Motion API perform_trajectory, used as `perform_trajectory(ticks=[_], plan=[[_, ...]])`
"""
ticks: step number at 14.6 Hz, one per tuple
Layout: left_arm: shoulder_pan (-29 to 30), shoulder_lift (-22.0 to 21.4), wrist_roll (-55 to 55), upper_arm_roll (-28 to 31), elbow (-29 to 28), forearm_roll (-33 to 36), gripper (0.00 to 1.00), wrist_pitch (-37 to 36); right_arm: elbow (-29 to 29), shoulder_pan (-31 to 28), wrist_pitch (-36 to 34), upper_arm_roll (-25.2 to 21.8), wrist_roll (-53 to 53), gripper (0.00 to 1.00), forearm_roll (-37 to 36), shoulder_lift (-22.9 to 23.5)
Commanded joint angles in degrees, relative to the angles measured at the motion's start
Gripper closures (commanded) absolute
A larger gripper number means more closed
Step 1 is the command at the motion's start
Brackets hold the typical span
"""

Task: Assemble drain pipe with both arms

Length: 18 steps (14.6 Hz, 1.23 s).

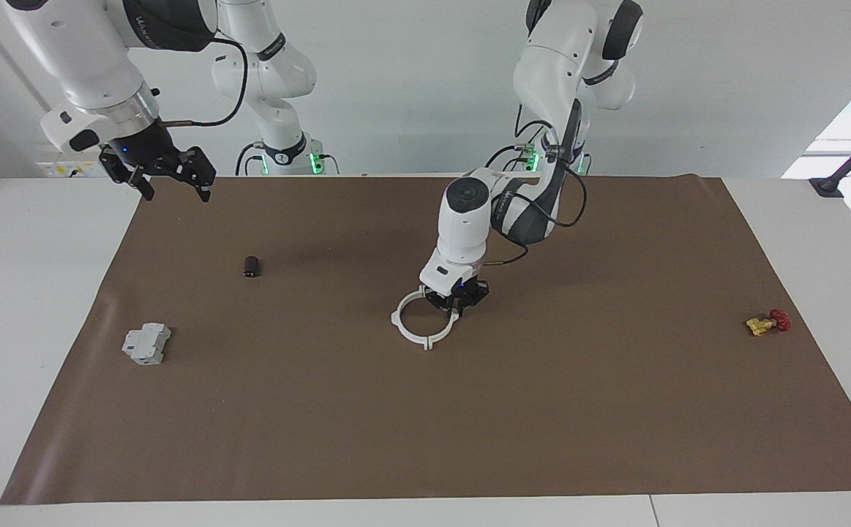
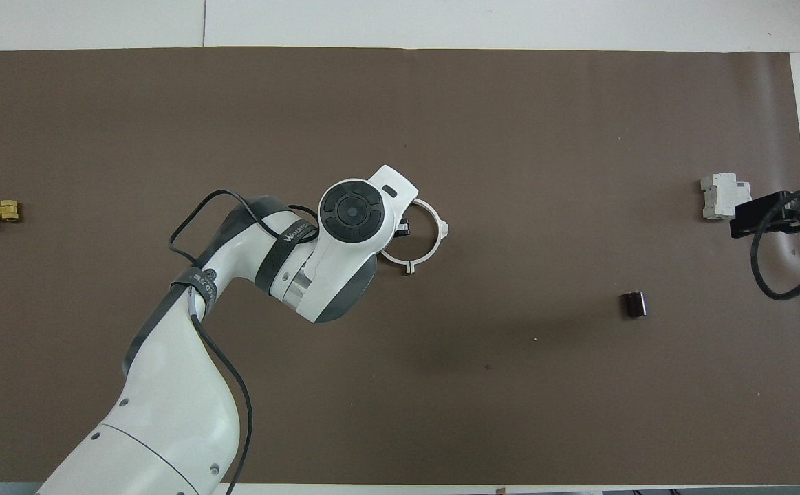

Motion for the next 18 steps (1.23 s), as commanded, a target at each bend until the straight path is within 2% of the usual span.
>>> perform_trajectory(ticks=[1, 13, 16, 18], plan=[[-0.74, -0.58, 0.44, 0.33, -1.88, -0.51, 1.00, 1.11, -0.09, -0.69, 0.80, 0.47, -1.49, 0.00, 0.52, -0.07], [-0.57, -0.58, 2.82, 0.24, -1.62, -0.68, 0.99, 2.68, 0.00, -0.69, 0.80, 0.47, -1.22, 0.00, 0.52, 0.02], [-0.21, -0.41, 2.47, 0.24, -1.27, -1.03, 0.85, 3.39, 0.09, -0.87, 0.80, 0.47, -1.22, 0.00, 0.52, -0.07], [0.05, -0.41, 2.38, 0.33, -1.18, -2.08, 0.63, 4.18, 0.70, -0.87, 0.71, 0.47, -1.40, 0.00, 0.43, -0.07]])
